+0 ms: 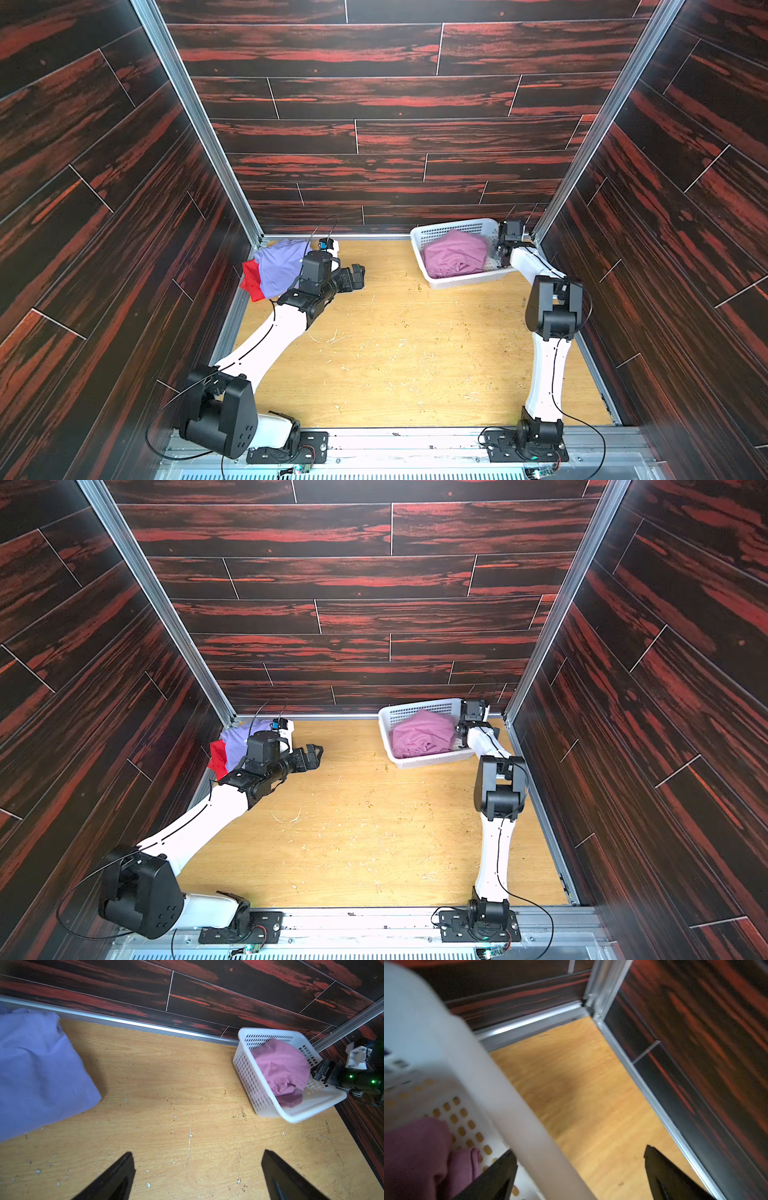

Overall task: Fold and stack t-shirts
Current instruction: Move the bin to the corner of the board.

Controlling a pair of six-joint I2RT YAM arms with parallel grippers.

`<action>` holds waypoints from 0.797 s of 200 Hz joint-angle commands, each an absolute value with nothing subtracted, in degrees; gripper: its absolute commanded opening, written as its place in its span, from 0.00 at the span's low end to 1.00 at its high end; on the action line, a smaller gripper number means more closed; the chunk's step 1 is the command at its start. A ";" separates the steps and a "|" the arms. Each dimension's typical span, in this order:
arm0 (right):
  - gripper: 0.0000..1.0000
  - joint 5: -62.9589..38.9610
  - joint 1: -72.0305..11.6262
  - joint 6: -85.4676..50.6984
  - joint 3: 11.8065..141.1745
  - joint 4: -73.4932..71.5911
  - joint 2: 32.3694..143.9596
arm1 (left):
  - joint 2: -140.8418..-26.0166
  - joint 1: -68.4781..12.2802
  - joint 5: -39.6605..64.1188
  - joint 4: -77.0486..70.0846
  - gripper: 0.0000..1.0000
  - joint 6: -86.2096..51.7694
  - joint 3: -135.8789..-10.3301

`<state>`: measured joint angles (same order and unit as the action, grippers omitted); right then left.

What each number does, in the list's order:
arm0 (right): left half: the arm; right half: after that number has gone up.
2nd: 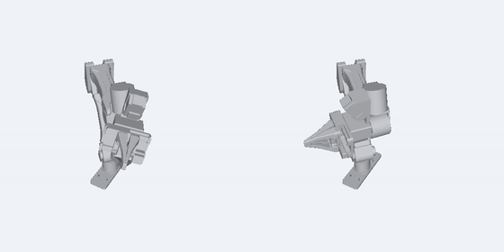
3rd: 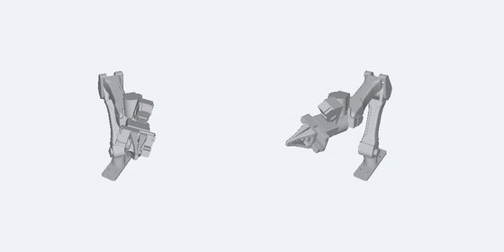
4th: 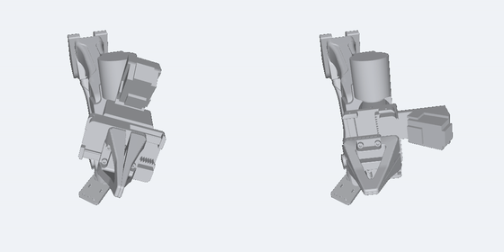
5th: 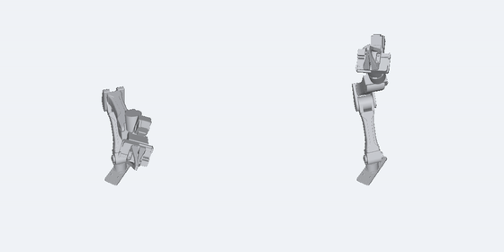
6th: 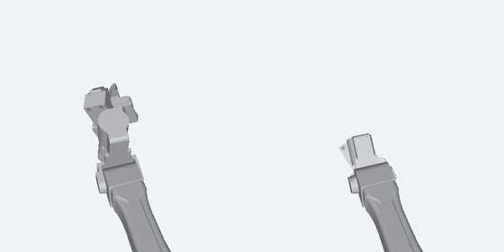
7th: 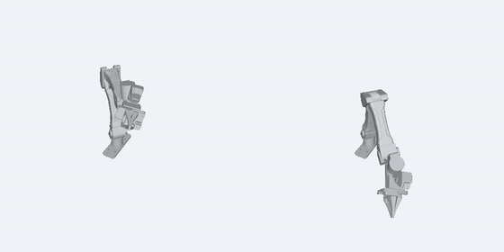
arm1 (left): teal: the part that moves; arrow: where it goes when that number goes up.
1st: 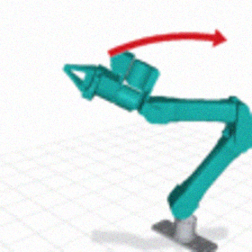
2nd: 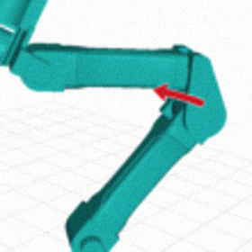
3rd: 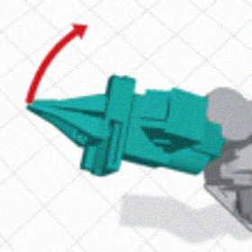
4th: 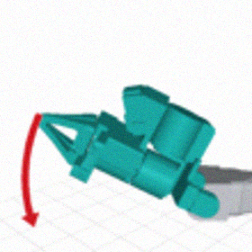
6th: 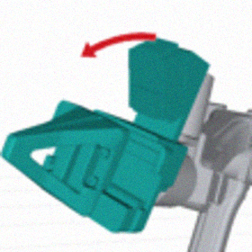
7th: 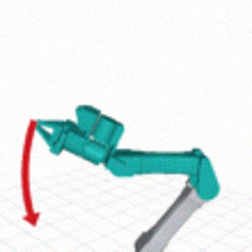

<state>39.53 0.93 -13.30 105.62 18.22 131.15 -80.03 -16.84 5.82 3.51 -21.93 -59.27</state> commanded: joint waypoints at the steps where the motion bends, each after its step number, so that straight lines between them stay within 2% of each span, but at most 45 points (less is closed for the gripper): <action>1: 0.98 50.24 5.89 -16.72 99.64 20.49 127.80 | -80.35 -17.01 7.28 3.52 0.99 -22.27 -61.43; 38: 0.98 53.77 7.83 -18.39 94.55 16.85 123.46 | -80.08 -17.05 7.17 3.52 0.99 -22.06 -61.31; 71: 0.98 52.61 7.87 -17.49 96.36 15.99 123.70 | -78.75 -17.05 4.48 3.78 0.99 -22.14 -60.62; 106: 0.98 40.28 7.03 -17.35 97.34 14.63 123.45 | -78.65 -16.96 1.17 5.41 1.00 -20.08 -61.24; 116: 0.98 35.61 5.97 -15.62 95.13 10.54 121.03 | -77.57 -17.05 -2.68 6.65 1.00 -17.87 -60.37; 125: 0.98 33.61 4.55 -13.77 93.40 7.24 118.72 | -76.18 -16.90 -8.10 2.07 1.00 -18.33 -57.24; 159: 0.98 22.13 2.02 -10.82 94.32 3.77 113.60 | -73.53 -12.22 -7.64 -2.53 1.00 -20.22 -53.77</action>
